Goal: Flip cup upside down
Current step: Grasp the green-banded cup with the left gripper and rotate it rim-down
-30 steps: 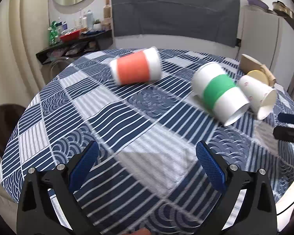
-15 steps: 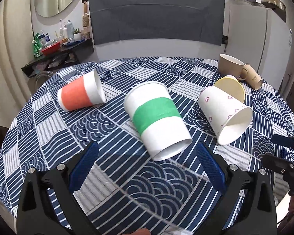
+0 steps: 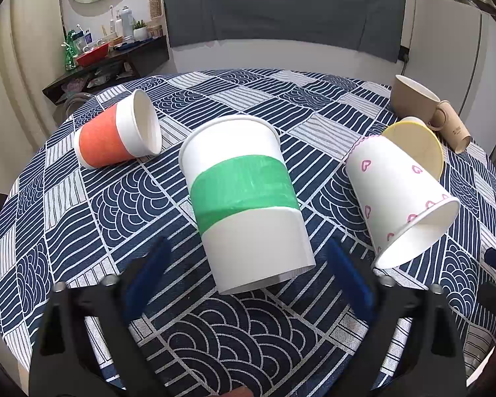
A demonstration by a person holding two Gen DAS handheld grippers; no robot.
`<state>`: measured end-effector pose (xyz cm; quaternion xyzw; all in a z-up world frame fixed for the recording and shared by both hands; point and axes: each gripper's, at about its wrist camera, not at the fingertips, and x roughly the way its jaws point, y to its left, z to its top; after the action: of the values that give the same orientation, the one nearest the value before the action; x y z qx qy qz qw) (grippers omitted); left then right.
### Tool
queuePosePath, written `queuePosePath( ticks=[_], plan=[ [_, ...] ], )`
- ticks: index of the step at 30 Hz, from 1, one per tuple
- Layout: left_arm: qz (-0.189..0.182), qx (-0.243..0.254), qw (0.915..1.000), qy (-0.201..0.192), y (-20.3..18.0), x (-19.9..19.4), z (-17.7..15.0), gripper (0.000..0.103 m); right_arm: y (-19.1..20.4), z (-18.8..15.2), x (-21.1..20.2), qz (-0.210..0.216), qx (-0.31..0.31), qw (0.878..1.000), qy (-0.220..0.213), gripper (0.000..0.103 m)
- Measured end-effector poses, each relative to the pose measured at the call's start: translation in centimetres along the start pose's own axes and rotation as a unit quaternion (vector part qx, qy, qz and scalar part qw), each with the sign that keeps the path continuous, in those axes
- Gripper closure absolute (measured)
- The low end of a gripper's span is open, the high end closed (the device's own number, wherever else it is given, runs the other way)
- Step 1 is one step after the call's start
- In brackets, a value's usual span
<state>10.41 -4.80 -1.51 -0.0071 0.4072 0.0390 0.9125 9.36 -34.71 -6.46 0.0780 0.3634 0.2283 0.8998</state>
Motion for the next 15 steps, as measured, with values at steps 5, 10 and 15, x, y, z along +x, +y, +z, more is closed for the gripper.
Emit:
queuePosePath(
  ticks=[5,10,15],
  plan=[
    [-0.003,-0.003,0.9999,0.013,0.3,0.5,0.1,0.041,-0.1,-0.2,0.4,0.001,0.0,1.0,0.004,0.014],
    [-0.01,0.001,0.9999,0.012,1.2,-0.5,0.1,0.042,0.2,-0.3,0.6,-0.007,-0.005,1.0,0.006,0.014],
    [-0.006,0.014,0.9997,0.017,2.3,-1.7,0.3,0.042,0.3,-0.3,0.8,-0.01,-0.006,1.0,0.007,0.014]
  ],
)
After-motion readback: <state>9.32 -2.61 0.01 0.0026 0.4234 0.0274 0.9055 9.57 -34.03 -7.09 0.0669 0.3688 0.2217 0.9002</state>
